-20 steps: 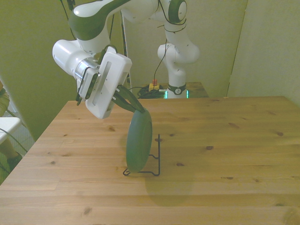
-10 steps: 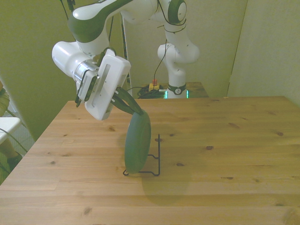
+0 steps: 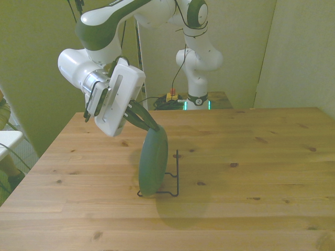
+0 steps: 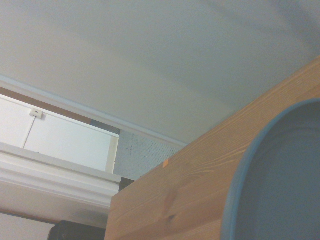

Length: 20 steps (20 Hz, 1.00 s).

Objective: Load the plate

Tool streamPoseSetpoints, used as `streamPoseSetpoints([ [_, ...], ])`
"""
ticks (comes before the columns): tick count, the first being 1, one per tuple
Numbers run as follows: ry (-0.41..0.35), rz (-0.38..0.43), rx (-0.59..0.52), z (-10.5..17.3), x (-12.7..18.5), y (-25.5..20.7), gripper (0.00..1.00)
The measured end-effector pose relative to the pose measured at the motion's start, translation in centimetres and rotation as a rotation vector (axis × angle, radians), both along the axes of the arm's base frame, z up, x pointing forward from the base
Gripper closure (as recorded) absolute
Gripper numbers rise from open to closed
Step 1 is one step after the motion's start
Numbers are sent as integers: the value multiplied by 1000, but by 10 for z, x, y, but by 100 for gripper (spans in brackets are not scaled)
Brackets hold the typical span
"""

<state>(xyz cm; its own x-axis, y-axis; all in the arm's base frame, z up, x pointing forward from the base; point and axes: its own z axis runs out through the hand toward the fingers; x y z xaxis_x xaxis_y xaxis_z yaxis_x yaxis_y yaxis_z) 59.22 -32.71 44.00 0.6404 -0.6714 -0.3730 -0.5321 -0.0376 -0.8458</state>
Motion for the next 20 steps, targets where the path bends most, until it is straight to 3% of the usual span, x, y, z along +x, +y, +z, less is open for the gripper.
streamPoseSetpoints([
  [10,6,21,-5,-1,4,9,100],
  [11,7,23,-7,-1,4,10,0],
  [20,17,33,-4,-5,4,11,0],
])
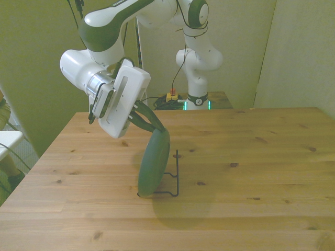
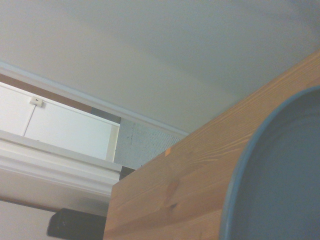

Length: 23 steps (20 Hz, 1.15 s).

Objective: Load the plate

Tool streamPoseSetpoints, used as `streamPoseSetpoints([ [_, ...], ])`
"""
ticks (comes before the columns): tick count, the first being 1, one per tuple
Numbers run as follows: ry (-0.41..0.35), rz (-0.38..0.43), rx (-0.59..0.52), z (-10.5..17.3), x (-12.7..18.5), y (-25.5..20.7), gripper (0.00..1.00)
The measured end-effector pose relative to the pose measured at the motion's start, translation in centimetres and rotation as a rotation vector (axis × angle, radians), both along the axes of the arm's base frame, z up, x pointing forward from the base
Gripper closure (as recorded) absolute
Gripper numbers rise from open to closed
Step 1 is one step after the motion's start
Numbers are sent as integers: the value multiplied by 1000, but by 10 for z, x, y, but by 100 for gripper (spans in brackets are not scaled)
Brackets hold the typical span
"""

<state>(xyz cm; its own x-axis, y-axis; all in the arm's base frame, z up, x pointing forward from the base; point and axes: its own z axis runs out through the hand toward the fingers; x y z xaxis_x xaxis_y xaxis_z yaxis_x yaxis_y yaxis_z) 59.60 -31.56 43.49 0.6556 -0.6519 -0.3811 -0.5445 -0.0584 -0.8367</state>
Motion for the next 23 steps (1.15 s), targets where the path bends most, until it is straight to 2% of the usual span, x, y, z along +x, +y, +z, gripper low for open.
streamPoseSetpoints([
  [9,-4,21,8,2,1,5,0],
  [12,-30,41,-1,17,7,11,0],
  [15,-76,68,-27,48,13,21,0],
  [20,-88,164,-187,83,10,42,0],
  [23,-126,222,-306,103,7,55,0],
])
